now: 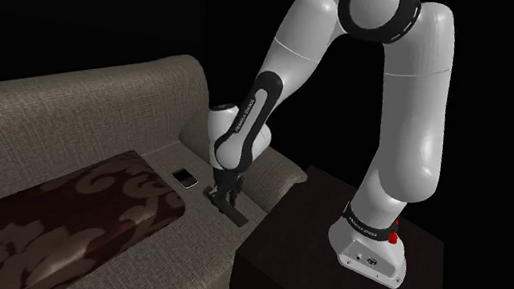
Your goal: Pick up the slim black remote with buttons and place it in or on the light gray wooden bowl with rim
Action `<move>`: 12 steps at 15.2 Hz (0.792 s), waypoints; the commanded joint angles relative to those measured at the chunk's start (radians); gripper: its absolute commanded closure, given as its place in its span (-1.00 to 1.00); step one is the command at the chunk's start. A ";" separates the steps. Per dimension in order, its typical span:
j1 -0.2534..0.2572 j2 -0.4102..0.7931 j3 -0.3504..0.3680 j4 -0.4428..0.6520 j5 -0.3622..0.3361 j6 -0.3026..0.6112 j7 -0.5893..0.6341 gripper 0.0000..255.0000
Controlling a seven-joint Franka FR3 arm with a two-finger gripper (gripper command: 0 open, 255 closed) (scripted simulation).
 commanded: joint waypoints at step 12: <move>-0.012 -0.207 0.015 -0.033 0.019 -0.173 0.001 1.00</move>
